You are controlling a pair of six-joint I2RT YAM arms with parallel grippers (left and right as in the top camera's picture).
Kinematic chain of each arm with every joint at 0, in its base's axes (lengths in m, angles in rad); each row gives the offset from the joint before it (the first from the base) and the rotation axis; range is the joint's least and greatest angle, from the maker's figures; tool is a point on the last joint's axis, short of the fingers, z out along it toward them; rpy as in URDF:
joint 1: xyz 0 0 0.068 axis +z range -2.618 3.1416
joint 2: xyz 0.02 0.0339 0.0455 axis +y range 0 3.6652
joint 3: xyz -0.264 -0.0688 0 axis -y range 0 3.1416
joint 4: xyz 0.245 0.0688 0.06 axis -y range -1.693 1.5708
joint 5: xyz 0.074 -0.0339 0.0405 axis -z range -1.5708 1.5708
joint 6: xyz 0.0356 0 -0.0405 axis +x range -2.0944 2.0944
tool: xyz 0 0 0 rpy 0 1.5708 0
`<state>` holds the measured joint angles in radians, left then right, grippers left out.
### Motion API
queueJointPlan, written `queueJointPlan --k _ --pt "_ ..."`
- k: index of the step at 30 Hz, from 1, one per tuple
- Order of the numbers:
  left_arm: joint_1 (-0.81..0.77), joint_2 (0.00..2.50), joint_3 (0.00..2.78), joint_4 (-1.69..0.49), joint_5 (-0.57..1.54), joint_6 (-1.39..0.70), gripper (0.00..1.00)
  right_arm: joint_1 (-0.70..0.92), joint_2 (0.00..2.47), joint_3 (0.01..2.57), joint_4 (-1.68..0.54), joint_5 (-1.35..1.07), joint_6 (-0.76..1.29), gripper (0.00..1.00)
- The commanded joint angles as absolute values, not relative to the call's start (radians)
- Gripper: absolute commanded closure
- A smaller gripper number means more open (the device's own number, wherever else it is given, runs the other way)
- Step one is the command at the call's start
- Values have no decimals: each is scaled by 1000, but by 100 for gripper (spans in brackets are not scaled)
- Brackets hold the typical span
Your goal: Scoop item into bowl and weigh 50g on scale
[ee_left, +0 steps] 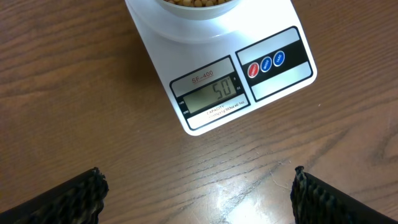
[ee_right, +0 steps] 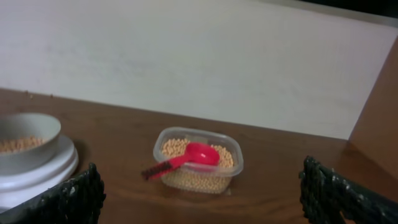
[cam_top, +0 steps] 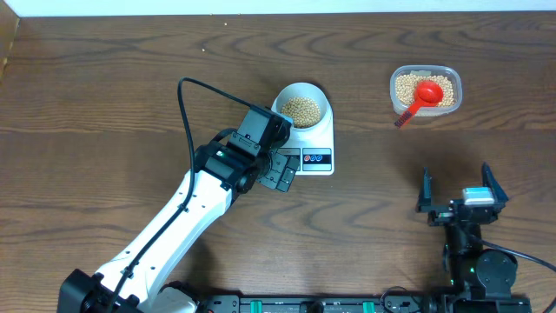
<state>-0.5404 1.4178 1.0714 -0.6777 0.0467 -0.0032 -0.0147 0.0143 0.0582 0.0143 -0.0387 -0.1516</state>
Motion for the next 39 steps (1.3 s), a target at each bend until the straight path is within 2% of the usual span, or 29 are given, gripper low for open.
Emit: queueJointPlan --k 1,9,14,39 --pt "-538 1426 1066 -680 44 -8 4 -4 6 25 20 -63 -196 1" --pt "-538 1426 1066 -680 44 -8 4 -4 6 6 13 -63 -196 1" --pt "-538 1426 1066 -680 44 -8 4 -4 6 5 -72 -64 -195 1" --pt "-538 1426 1066 -680 44 -8 4 2 5 5 -72 -56 -169 1"
